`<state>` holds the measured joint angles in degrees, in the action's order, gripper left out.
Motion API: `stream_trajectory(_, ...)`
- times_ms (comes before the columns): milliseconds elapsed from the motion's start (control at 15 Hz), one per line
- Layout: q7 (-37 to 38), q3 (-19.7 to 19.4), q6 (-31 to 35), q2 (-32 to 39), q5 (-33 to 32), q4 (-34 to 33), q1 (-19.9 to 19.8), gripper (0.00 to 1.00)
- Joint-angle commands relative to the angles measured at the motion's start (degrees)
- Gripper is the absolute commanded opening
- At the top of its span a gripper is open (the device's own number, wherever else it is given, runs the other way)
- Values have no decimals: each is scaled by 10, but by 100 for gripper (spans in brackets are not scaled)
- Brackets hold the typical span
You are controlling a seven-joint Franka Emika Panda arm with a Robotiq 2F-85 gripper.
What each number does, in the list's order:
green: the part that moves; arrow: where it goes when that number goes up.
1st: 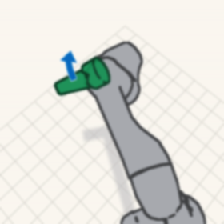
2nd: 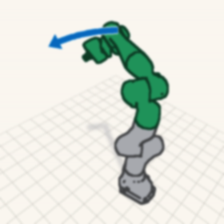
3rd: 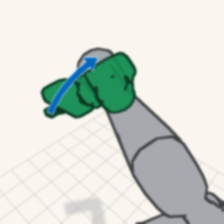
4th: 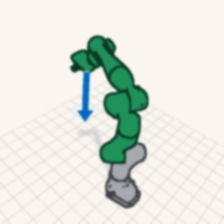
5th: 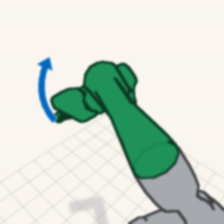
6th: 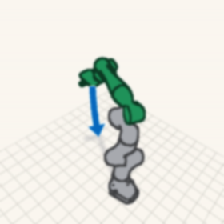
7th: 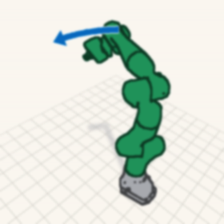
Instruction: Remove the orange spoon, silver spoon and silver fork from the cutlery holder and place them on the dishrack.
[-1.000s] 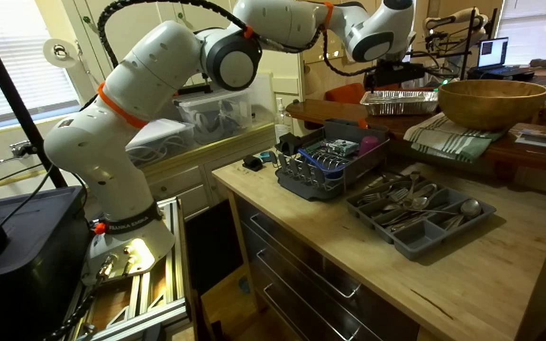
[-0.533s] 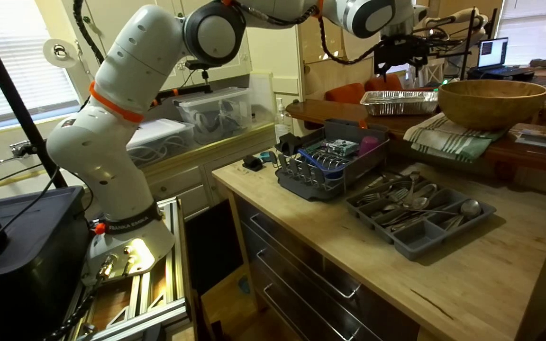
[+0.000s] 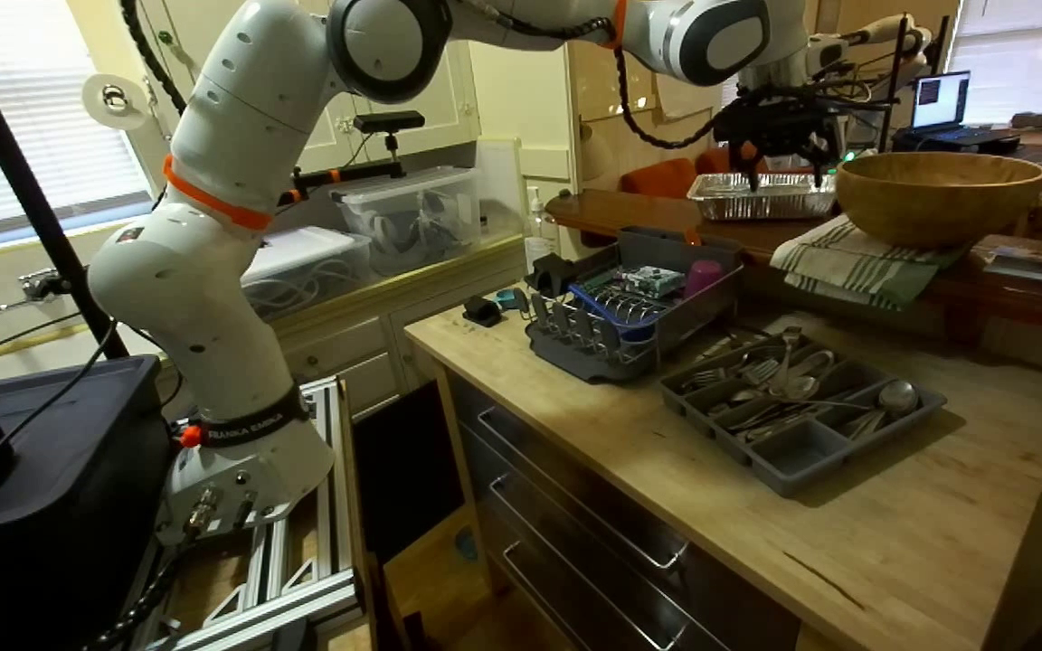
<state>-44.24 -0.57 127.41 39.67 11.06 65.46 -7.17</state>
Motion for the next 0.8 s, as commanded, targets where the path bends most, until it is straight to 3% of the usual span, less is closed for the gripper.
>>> stream_trajectory(0,7,24,0,0,-17,-4,-14,100)
stream_trajectory(333,114,-1,-2,19,-19,0,-31,100)
stream_trajectory(733,226,-41,8,39,-52,62,-69,100)
